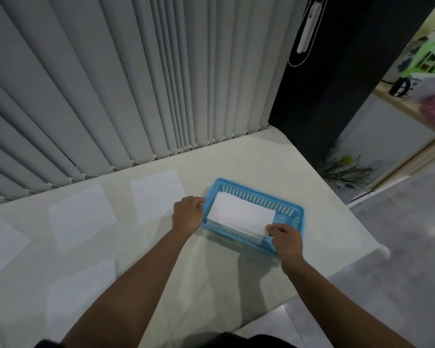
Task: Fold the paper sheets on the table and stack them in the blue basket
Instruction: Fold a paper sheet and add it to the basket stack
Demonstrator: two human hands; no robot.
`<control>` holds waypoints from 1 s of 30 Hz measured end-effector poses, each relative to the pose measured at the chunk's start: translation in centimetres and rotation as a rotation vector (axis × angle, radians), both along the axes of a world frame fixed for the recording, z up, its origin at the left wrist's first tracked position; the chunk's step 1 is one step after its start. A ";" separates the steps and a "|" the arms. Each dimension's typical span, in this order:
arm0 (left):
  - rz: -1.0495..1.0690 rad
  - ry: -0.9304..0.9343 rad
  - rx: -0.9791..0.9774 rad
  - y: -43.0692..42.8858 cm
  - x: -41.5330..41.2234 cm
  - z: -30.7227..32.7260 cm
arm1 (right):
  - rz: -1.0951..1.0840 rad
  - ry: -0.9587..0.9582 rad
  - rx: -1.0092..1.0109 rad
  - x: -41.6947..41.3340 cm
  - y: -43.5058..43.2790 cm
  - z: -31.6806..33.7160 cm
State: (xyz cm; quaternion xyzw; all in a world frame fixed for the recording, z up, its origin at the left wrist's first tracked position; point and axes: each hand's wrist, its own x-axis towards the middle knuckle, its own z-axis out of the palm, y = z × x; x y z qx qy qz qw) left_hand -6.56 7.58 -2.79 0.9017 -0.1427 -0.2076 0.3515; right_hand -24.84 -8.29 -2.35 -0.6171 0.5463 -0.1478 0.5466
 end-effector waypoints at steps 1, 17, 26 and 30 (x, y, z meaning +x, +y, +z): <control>-0.047 -0.038 0.069 -0.2 0.2 -0.5 | 0.000 0.000 0.000 -0.1 0.0 -0.2; -0.269 -0.041 0.339 -0.9 0.4 -0.3 | 0.048 -0.036 -0.030 0.1 0.1 -0.6; -0.346 -0.040 0.341 -0.7 0.7 -0.7 | 0.080 -0.014 -0.051 0.2 0.0 -1.0; -0.358 -0.055 0.348 -1.0 0.6 -0.7 | 0.091 -0.036 -0.038 -0.1 -0.1 -0.9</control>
